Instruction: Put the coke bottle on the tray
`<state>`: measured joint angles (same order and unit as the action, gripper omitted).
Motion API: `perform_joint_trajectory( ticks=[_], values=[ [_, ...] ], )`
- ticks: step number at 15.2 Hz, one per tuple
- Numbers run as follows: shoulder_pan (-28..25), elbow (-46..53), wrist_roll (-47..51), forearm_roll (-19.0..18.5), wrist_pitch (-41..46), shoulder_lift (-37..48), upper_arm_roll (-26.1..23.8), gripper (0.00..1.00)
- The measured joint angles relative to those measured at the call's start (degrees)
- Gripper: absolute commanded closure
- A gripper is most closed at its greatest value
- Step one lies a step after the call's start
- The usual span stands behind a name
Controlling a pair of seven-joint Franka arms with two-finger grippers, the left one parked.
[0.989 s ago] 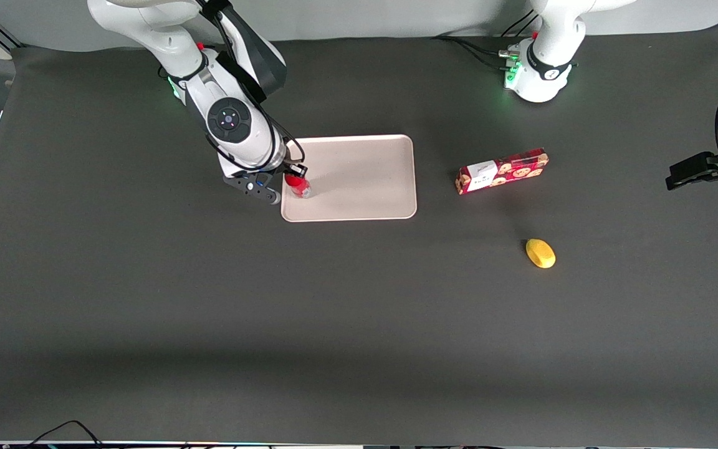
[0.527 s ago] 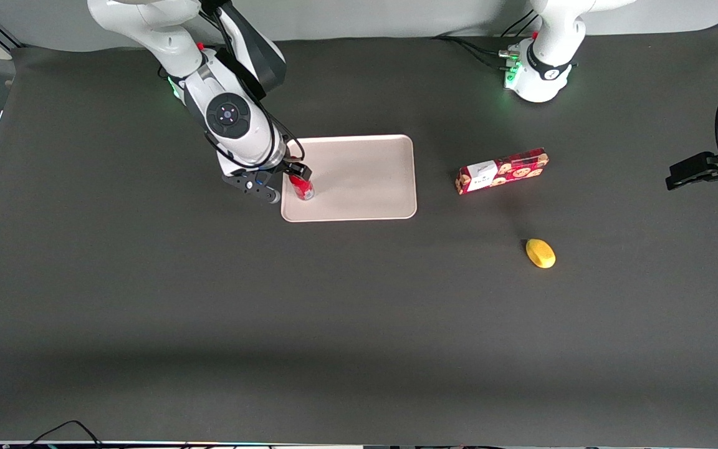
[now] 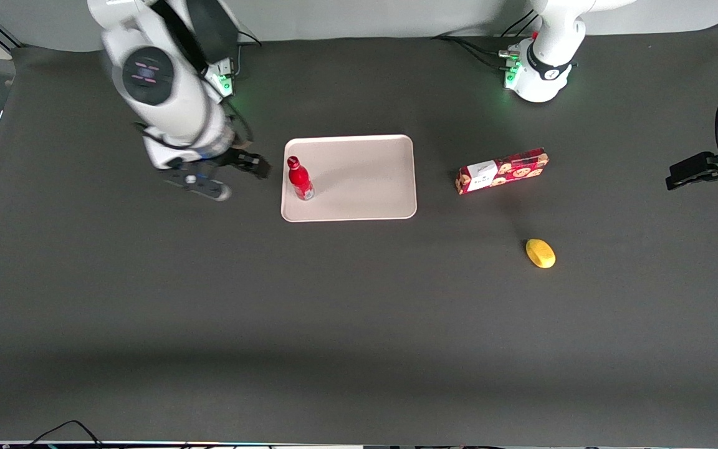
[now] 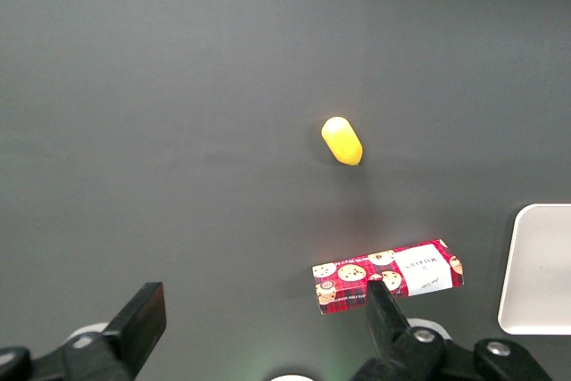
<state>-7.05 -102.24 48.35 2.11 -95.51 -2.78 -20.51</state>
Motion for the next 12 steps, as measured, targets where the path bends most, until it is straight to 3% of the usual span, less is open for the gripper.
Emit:
perform_joint_trajectory(
  ticks=[4, 8, 12],
  values=[
    [0.5, 10.3, -16.3, -0.2, 10.4, 1.0, 11.5, 0.00],
    [0.7, 12.0, -33.4, -1.8, 12.0, 1.1, 22.6, 0.00],
    [0.8, 12.1, -38.2, -2.1, 12.1, 1.0, 28.1, 0.00]
  ],
)
